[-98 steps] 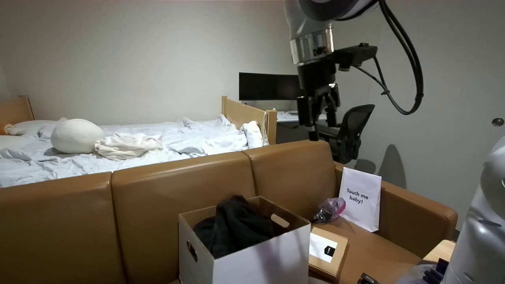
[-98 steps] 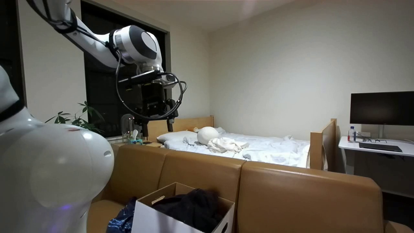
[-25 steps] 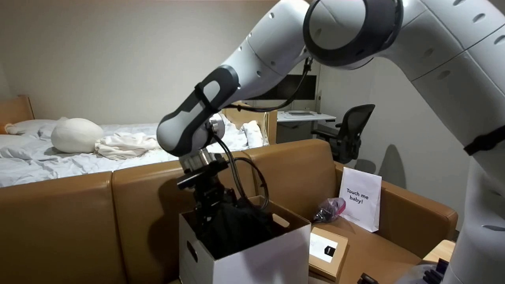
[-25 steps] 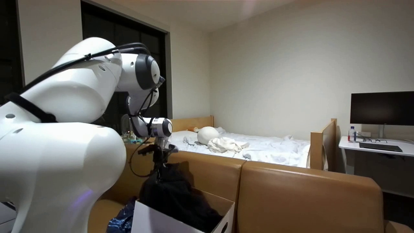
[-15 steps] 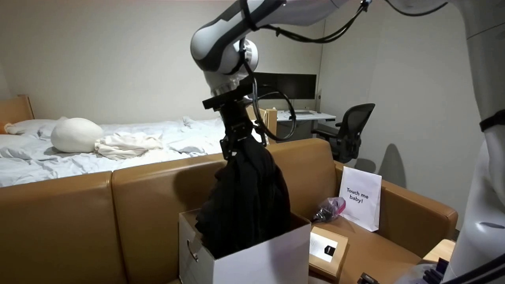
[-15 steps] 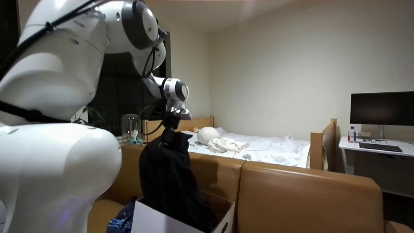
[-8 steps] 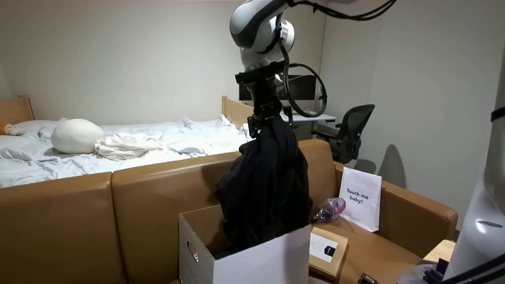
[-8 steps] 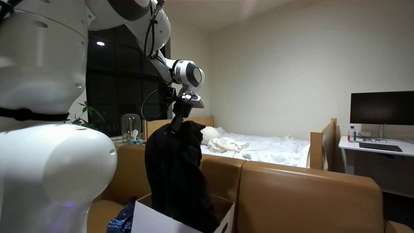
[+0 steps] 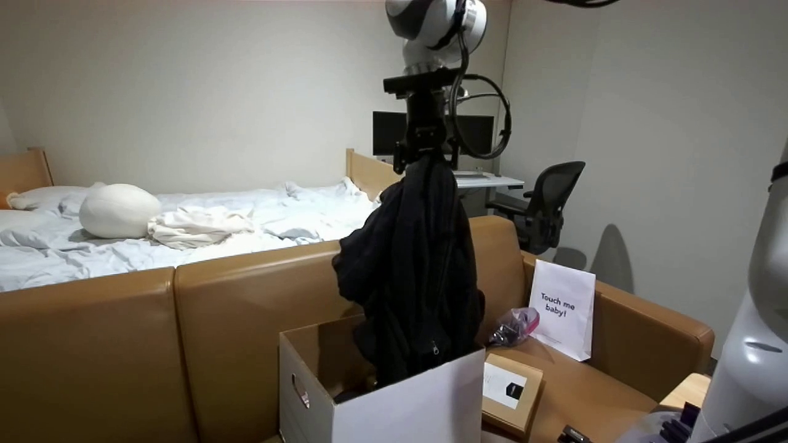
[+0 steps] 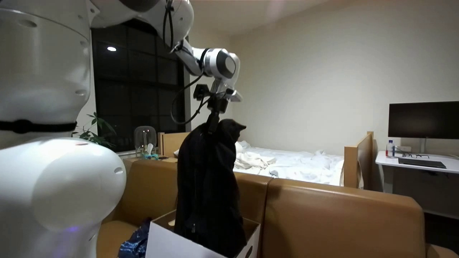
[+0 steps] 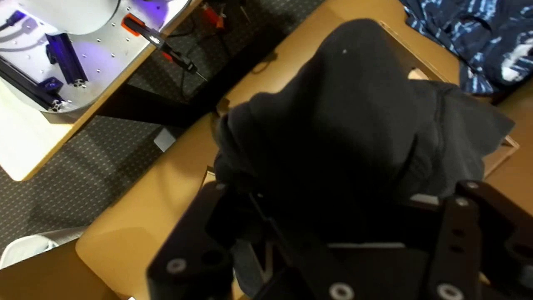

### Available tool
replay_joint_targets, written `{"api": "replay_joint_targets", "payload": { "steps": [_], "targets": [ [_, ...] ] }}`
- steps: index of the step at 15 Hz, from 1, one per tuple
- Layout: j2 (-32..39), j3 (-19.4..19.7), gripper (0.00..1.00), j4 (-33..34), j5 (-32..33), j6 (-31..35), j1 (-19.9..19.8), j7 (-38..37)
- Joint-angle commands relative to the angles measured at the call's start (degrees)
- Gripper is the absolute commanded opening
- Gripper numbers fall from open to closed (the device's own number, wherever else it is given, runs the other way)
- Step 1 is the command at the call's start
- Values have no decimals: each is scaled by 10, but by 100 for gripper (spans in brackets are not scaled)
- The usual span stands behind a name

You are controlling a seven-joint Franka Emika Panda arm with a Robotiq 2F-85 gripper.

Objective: Remove the black jersey from the box

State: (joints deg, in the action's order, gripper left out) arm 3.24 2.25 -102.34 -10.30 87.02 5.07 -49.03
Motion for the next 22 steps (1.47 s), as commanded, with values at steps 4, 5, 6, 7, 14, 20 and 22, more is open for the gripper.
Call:
{"api": "replay_joint_targets", "payload": {
  "steps": [4,5,6,7,14,20,22],
  "targets": [
    [-113,57,0,7,-56,-16,-100,-1],
    [-123,71,0,13,-63,-21,-117,-1],
    [-129,85,1,22,-68,-25,-133,-1],
    [-131,100,0,33,-74,-30,-150,-1],
    [-125,164,0,81,-102,-39,-216,6],
    [-52,193,1,200,-170,-30,-231,-22],
    [-25,208,1,252,-211,-34,-243,-43]
  ]
}}
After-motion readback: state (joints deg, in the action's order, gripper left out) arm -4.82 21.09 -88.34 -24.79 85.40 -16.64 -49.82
